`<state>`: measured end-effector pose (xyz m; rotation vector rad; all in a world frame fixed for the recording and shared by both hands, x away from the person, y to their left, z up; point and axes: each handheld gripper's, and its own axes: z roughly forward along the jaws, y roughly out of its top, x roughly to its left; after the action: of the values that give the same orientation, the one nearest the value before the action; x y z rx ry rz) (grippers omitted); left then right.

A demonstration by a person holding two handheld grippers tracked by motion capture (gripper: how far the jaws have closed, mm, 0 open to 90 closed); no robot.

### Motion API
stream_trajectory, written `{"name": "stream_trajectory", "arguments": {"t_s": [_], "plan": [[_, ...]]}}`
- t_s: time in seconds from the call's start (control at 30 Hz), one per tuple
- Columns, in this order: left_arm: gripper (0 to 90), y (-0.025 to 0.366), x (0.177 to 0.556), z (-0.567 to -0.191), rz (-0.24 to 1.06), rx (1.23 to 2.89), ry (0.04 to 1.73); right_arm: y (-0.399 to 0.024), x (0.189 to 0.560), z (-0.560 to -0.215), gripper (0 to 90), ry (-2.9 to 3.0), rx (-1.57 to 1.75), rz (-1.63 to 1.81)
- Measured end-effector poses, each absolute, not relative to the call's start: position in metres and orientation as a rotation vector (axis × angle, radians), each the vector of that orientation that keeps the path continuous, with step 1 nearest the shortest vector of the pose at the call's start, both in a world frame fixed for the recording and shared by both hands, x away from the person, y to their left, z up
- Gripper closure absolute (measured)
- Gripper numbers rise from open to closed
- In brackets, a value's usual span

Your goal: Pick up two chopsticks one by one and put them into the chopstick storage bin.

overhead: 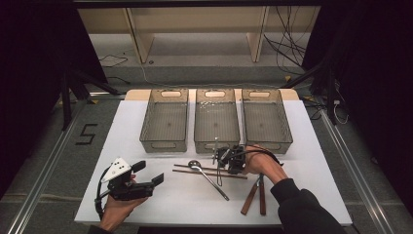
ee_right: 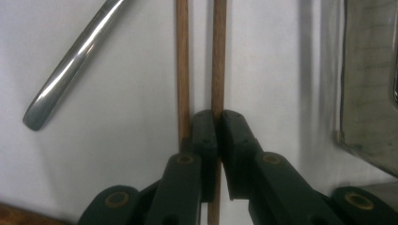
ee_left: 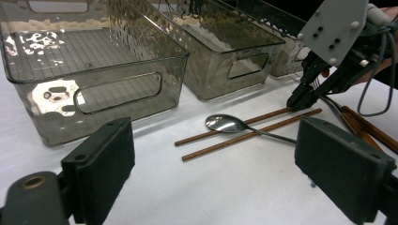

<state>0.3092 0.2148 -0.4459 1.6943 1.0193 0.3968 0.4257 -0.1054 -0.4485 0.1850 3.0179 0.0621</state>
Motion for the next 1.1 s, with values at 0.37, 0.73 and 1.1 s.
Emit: {"name": "stream_trajectory", "arguments": {"t_s": [0.37,0.73,1.1], "plan": [[11.9,0.215,0.309,-0.446,0.397,1.694,1.019,-0.115,0.419,-0.437,85.2,2.997,0.159,0.006],[11.9,0.214,0.309,-0.446,0.395,1.698,1.019,-0.126,0.412,-0.425,85.3,2.958,0.173,-0.014],[11.9,0.215,0.309,-0.446,0.397,1.697,1.018,-0.131,0.412,-0.413,85.3,2.919,0.146,-0.034]]}}
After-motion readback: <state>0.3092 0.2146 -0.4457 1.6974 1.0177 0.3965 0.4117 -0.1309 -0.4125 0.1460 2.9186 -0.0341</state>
